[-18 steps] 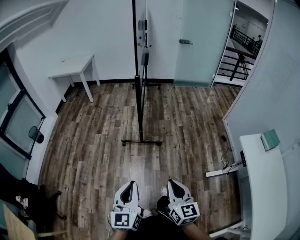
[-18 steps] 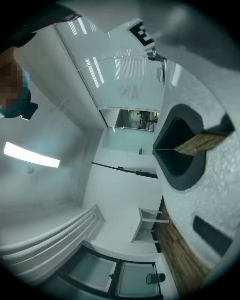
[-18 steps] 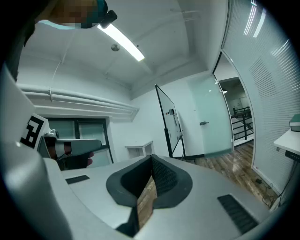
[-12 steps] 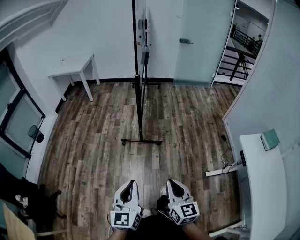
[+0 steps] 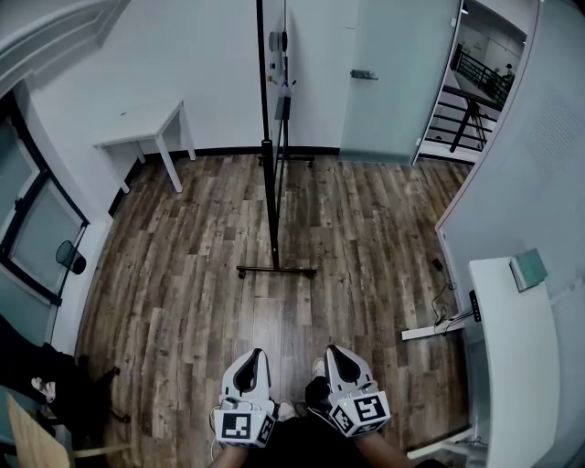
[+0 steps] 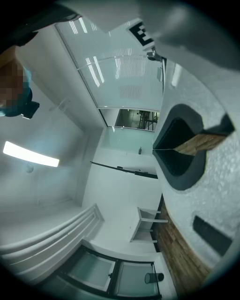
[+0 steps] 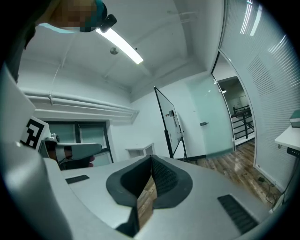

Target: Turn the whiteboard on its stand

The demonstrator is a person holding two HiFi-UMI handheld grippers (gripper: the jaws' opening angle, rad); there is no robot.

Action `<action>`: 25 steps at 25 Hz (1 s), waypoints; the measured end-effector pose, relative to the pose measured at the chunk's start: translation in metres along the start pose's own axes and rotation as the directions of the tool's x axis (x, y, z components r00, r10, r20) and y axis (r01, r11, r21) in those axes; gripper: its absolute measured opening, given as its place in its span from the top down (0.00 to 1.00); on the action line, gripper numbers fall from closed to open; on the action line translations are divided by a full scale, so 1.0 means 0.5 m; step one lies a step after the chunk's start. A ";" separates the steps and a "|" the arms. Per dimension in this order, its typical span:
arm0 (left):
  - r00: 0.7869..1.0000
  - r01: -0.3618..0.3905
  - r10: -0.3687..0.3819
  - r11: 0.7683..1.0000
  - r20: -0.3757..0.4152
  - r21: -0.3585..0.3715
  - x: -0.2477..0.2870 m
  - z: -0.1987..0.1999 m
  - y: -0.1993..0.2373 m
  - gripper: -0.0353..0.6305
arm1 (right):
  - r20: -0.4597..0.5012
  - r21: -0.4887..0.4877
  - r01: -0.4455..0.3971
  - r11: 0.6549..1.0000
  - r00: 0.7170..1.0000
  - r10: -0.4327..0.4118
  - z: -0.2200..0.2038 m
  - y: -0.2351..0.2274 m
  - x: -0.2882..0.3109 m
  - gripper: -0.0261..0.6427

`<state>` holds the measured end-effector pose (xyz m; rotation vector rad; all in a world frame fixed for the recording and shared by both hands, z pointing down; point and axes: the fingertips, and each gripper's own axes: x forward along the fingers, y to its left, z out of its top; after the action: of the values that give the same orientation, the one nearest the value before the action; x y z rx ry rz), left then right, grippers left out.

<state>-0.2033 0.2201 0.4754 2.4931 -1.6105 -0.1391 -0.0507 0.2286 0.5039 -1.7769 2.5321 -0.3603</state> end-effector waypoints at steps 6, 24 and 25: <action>1.000 -0.003 0.003 1.000 -0.018 -0.003 0.018 -0.014 -0.004 0.92 | -0.005 0.011 0.002 1.000 1.000 -0.002 -0.003 -0.019 0.007 0.94; 0.996 -0.077 0.077 0.997 -0.033 -0.001 0.318 -0.039 -0.050 0.92 | -0.057 -0.012 -0.116 0.993 0.992 0.115 0.040 -0.226 0.202 0.94; 0.996 -0.083 0.083 0.997 -0.032 0.001 0.334 -0.039 -0.057 0.92 | -0.060 -0.010 -0.125 0.992 0.990 0.124 0.046 -0.240 0.210 0.94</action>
<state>-0.1056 0.0813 0.4913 2.4109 -1.6974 -0.0876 0.0271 0.0881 0.5178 -1.6258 2.6757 -0.3968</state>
